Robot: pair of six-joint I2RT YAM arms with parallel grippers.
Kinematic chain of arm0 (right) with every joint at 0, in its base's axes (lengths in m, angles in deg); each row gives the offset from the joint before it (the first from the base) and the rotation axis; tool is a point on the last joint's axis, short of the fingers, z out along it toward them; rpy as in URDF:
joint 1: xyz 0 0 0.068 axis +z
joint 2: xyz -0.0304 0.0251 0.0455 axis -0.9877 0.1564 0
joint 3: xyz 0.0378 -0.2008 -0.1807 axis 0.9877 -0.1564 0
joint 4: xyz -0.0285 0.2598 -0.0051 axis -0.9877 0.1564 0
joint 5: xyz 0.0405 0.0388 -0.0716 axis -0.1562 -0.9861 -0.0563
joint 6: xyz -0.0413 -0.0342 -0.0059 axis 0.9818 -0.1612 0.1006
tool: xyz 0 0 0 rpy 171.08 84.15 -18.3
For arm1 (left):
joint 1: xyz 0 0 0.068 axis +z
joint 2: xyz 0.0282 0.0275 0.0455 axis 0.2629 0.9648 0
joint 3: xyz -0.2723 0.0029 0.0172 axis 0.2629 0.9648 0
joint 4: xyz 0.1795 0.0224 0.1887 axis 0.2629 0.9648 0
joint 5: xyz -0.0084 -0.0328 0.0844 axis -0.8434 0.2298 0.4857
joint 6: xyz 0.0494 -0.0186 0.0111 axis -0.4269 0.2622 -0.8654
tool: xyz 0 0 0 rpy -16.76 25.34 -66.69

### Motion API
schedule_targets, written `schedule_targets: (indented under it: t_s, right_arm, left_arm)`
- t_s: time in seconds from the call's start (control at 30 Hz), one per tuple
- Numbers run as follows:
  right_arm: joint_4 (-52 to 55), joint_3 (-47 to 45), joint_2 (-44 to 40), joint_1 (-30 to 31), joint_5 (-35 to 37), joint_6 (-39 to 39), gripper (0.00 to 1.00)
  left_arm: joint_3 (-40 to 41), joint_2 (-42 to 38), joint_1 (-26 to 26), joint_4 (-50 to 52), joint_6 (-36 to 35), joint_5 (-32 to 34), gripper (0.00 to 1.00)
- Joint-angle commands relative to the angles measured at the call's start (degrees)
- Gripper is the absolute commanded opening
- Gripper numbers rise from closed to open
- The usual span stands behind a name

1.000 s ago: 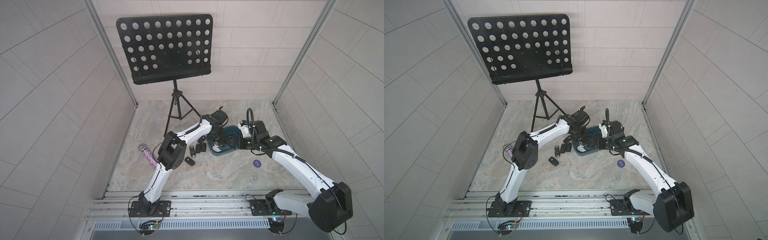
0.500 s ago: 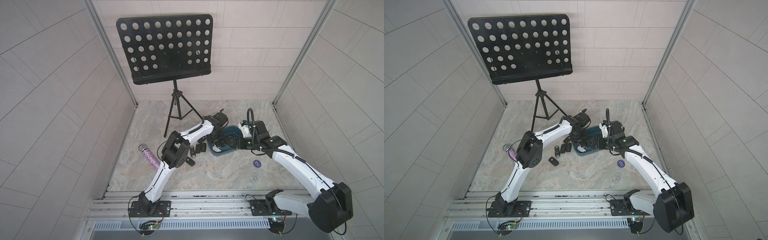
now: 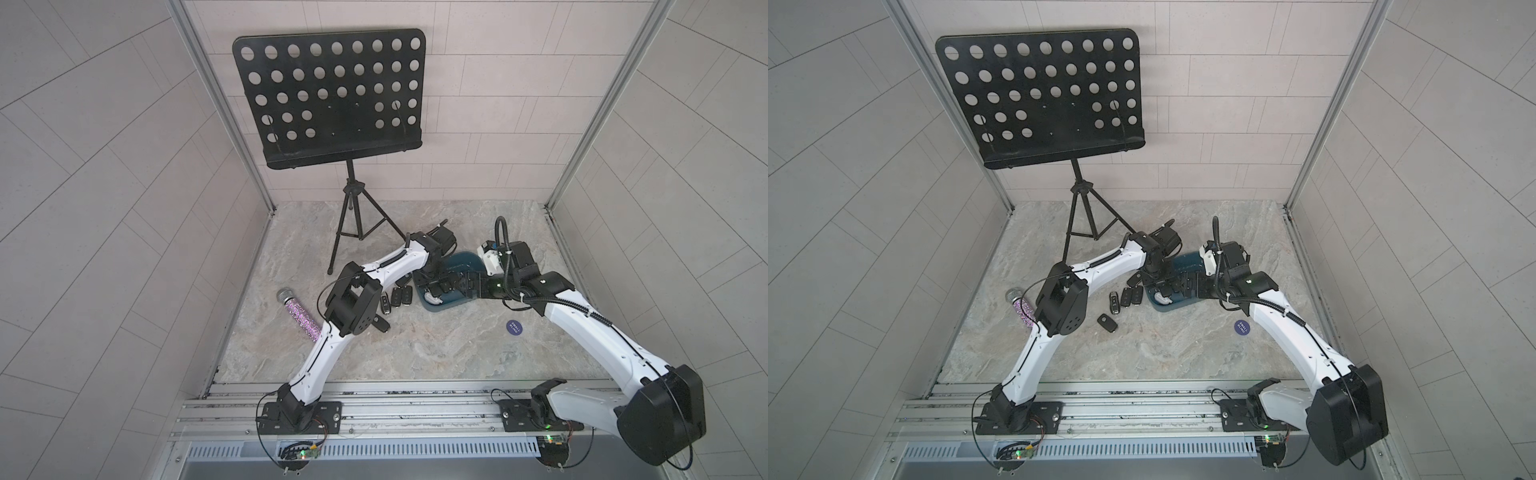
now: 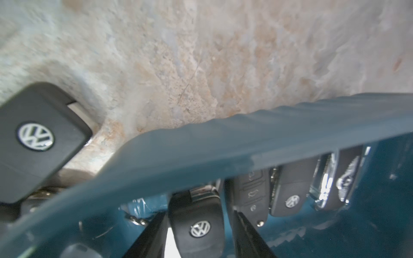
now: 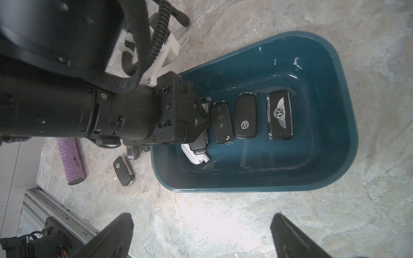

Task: Place the car key into the storage box
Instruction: Place the car key in the storage box.

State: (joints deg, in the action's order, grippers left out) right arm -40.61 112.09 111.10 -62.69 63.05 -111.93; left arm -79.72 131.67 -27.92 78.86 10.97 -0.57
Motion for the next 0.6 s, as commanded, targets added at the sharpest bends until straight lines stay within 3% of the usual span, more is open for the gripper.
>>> schedule_targets:
  t_s: [0.0,0.3,0.57]
  right_arm:
    - [0.1,0.2,-1.6,-0.2,1.8,-1.0,0.99]
    - [0.2,-0.2,-1.0,-0.1,0.3,-2.7,1.00]
    - [-3.2,-3.3,-3.8,3.6,1.3,-5.0,1.00]
  left_arm:
    - [-1.7,-1.4,-0.3,1.4,-0.8,1.2,0.58]
    - [0.2,-10.3,-0.1,1.3,-4.6,3.6,0.65]
    - [15.5,-24.9,1.6,-2.8,-7.7,8.4,0.75]
